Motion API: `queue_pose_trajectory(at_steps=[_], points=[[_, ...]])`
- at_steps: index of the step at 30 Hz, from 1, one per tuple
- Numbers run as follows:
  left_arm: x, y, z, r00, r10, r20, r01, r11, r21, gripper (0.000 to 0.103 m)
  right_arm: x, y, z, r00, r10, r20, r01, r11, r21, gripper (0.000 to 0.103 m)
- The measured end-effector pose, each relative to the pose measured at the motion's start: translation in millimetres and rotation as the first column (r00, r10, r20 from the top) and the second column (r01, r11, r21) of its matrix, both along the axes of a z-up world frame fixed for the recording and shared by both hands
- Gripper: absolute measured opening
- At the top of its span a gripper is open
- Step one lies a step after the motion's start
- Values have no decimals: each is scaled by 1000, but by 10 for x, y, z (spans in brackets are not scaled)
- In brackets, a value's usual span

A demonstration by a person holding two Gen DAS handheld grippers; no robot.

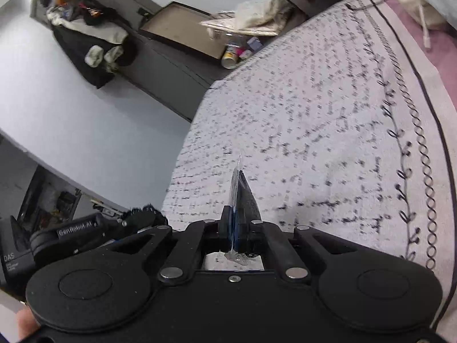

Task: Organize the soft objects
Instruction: 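Carry the black item and bag over the box with both grippers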

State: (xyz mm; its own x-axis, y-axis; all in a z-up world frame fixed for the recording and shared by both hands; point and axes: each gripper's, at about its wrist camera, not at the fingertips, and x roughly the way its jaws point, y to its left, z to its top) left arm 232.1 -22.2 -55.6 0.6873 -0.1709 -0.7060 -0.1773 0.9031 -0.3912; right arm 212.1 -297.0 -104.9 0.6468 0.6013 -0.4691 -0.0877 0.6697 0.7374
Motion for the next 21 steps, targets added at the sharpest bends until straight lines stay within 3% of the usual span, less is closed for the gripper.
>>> queue_pose_trajectory(at_steps=[5, 21], points=[[-141, 214, 93, 1000, 22, 10, -22, 1000, 12, 28, -2, 102, 92, 998, 28, 59, -29, 999, 15, 2], [-476, 940, 120, 997, 77, 10, -77, 997, -14, 28, -150, 375, 212, 995, 30, 95, -31, 999, 14, 2]])
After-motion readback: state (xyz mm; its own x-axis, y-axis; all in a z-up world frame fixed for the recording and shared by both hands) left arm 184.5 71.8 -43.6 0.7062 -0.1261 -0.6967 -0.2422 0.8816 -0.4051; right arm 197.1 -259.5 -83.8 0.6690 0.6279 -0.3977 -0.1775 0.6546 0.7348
